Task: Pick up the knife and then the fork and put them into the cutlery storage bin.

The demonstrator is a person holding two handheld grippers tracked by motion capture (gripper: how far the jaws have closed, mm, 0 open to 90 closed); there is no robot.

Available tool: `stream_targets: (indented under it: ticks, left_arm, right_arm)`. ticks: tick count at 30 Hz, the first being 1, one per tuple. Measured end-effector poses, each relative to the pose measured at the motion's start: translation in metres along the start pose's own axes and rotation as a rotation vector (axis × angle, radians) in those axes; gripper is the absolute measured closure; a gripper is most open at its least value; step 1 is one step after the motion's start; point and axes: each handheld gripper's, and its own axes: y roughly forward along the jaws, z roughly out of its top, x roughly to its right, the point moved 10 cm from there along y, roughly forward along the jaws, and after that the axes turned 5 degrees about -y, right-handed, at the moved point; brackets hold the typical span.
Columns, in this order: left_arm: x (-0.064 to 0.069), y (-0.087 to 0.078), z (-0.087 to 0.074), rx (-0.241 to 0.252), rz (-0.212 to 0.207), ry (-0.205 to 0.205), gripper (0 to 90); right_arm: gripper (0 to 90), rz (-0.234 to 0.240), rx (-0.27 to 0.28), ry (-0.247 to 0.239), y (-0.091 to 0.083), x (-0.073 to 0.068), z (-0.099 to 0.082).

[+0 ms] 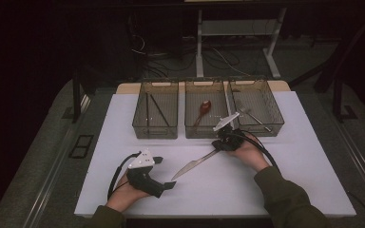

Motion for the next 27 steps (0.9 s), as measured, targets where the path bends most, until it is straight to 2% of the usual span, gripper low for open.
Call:
stream_targets:
  ticks: [7,16,19,22,27]
  left_arm:
    - [0.000,0.001,0.000,-0.002,0.001,0.000,0.0]
    - [0.000,0.000,0.000,-0.003,-0.001,0.003,0.0]
    - [0.001,0.000,0.000,-0.002,-0.001,0.003,0.0]
    - [0.001,0.000,0.000,-0.002,-0.001,0.003,0.0]
    - [0.001,0.000,0.000,-0.003,-0.003,0.004,0.0]
  right_arm:
    - [89.0,0.012,-0.009,-0.003,-0.002,-0.002,-0.003]
    - [89.1,0.032,-0.054,-0.030,-0.009,-0.005,-0.012]
    - [89.1,0.049,-0.061,-0.030,-0.012,-0.008,-0.016]
    - [89.0,0.059,-0.081,-0.051,-0.015,-0.010,-0.020]
    - [89.1,0.109,-0.117,-0.077,-0.021,-0.018,-0.028]
